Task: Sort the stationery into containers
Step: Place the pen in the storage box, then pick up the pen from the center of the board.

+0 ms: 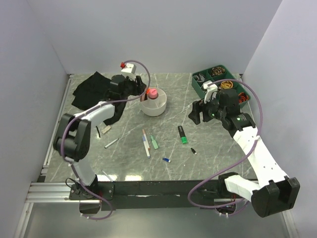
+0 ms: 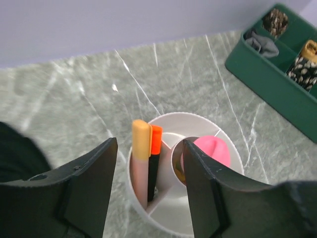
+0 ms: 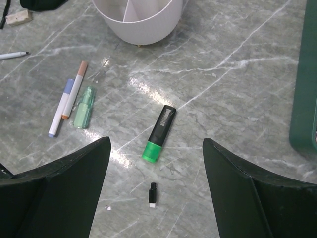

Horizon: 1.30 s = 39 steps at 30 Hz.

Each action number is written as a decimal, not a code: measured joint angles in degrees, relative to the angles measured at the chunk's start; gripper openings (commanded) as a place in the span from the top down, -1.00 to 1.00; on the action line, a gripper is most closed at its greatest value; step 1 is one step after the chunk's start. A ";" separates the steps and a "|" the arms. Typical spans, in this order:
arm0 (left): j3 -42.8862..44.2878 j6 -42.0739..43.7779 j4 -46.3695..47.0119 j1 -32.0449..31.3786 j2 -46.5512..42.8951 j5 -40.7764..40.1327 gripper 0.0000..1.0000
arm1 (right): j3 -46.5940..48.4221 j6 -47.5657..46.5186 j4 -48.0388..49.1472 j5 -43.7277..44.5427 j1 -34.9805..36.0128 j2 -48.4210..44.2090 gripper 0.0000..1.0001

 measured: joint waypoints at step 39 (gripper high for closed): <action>-9.51 -6.51 -51.15 1.95 -28.20 -5.42 -0.38 | 1.51 14.82 -0.35 11.13 8.61 20.04 -0.41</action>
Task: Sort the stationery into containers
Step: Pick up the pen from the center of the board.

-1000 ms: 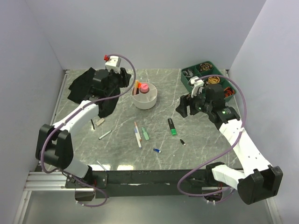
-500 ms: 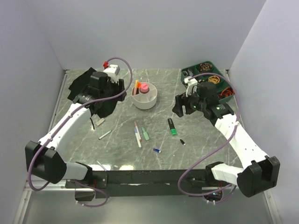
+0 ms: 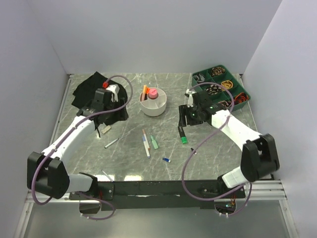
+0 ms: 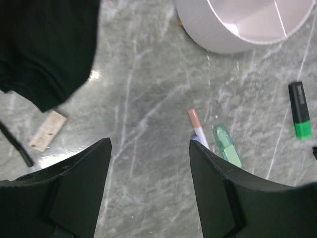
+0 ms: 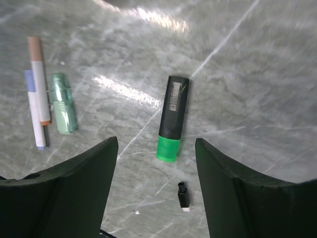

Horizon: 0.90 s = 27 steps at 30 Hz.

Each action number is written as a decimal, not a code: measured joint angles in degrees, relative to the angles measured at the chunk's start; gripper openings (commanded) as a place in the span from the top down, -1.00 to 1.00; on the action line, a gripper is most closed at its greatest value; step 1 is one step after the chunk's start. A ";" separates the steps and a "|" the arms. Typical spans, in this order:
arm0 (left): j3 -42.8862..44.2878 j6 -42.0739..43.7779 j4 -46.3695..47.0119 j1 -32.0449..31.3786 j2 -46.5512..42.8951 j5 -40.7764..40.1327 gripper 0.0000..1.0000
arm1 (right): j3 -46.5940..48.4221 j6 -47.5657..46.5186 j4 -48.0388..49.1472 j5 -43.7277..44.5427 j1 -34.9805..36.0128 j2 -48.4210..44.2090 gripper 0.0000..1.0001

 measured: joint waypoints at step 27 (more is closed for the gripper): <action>47.56 92.17 -15.50 -22.18 44.54 48.37 -0.48 | -0.87 16.68 -1.31 -6.49 -35.12 -14.16 -0.52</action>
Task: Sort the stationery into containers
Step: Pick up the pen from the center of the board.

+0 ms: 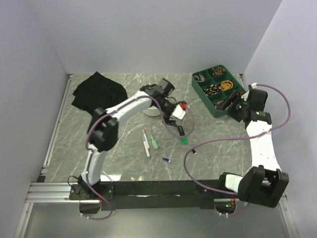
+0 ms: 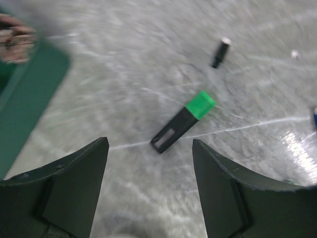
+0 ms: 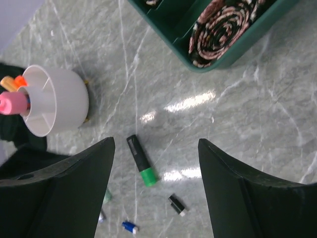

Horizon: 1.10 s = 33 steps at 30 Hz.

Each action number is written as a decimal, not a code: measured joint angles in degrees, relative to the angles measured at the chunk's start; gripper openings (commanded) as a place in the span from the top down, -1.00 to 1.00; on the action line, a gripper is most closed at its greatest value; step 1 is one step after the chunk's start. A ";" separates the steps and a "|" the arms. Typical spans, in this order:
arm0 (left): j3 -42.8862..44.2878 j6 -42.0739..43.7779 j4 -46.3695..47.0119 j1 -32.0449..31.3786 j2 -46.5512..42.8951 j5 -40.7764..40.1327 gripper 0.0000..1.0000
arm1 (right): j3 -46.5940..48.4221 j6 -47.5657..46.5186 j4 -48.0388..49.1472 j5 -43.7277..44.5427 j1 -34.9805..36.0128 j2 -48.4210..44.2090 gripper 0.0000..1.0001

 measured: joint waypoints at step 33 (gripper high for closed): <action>27.26 13.27 -25.38 -7.48 26.47 -6.45 -0.37 | -5.44 -3.87 -1.36 -18.62 -4.46 -0.35 -0.53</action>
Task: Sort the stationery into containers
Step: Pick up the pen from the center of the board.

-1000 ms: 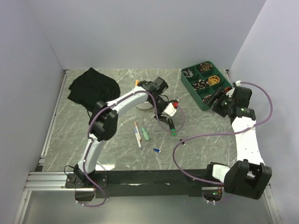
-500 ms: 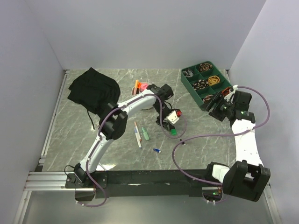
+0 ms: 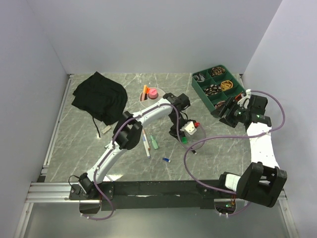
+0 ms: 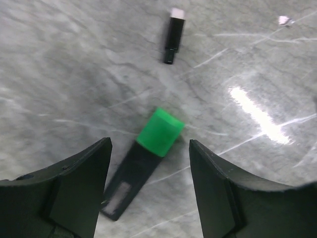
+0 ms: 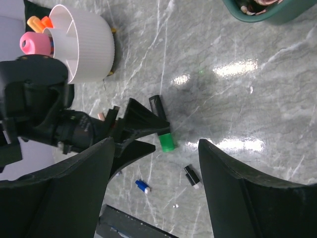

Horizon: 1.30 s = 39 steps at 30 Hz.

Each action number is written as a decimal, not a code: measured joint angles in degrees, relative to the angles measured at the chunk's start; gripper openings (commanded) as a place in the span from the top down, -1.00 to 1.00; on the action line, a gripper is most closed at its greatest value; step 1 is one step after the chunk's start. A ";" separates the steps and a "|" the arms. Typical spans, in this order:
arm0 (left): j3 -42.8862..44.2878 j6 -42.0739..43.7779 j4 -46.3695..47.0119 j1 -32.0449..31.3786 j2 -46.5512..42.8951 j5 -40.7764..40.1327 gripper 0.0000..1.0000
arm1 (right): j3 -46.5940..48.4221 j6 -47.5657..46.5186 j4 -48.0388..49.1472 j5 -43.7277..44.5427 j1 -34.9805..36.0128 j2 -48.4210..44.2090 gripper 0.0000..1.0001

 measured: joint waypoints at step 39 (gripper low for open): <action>-4.98 -16.63 6.14 -2.01 -1.62 -9.88 -0.11 | -0.81 1.31 1.16 -5.49 -1.73 2.84 -0.50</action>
